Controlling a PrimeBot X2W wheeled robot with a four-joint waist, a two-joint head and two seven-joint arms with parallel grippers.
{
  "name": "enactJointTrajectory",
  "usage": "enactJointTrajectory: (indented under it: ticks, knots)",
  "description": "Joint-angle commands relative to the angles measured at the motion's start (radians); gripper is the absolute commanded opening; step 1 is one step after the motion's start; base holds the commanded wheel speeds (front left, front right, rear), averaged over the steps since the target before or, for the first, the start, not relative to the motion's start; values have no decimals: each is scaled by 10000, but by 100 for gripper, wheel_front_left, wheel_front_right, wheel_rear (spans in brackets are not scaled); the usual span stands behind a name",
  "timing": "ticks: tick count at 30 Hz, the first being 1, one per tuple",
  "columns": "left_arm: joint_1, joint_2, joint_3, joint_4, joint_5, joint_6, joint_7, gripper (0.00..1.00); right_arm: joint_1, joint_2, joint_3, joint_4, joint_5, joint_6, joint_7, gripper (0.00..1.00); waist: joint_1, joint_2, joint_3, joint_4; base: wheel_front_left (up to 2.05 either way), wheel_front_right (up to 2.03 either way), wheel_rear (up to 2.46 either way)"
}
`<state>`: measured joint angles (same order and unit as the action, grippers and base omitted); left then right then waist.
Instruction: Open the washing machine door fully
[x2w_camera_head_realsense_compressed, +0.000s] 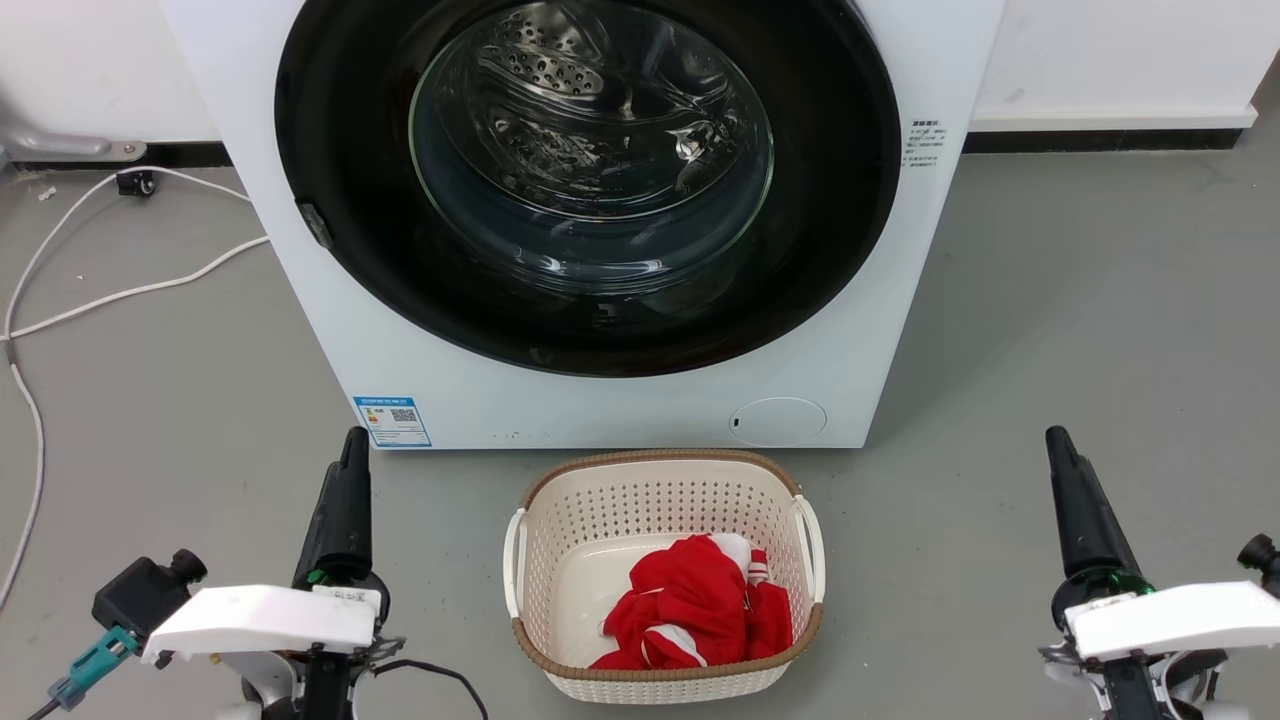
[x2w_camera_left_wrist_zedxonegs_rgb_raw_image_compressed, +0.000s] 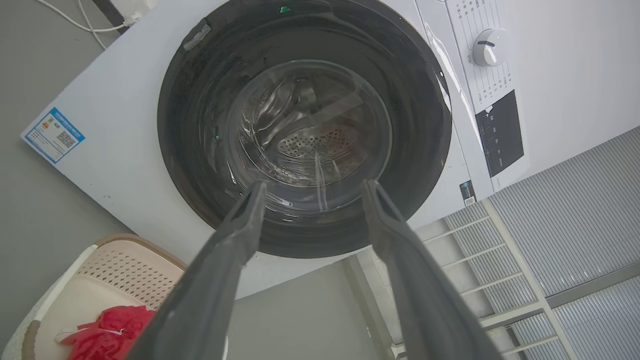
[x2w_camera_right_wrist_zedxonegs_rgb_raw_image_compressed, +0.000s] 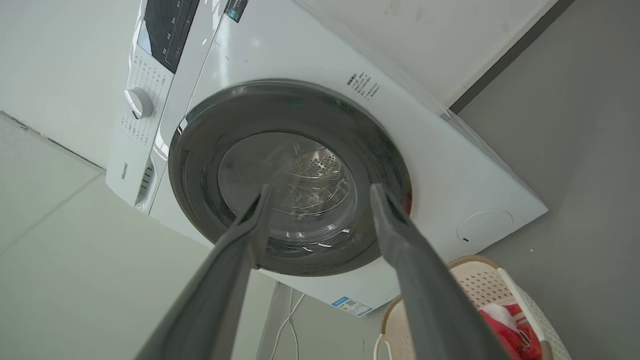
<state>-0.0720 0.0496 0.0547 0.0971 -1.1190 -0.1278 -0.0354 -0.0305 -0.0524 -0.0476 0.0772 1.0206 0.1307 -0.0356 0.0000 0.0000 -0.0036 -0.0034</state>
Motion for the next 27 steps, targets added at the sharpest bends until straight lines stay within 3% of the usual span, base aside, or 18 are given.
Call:
enactJointTrajectory:
  ticks: [1, 27]
  knots:
    - [-55, 34, -24, -246, 611, -21, -131, 100, 21, -13, 88, -223, -655, 0, -128, 100, 0, 0, -2, 0, 0, 0, 0]
    - [143, 38, -467, -533, 5367, 398, -980, 100, 394, 3, 354, -760, -5326, 0, -505, 100, 0, 0, -14, 10, 0, 0, 0]
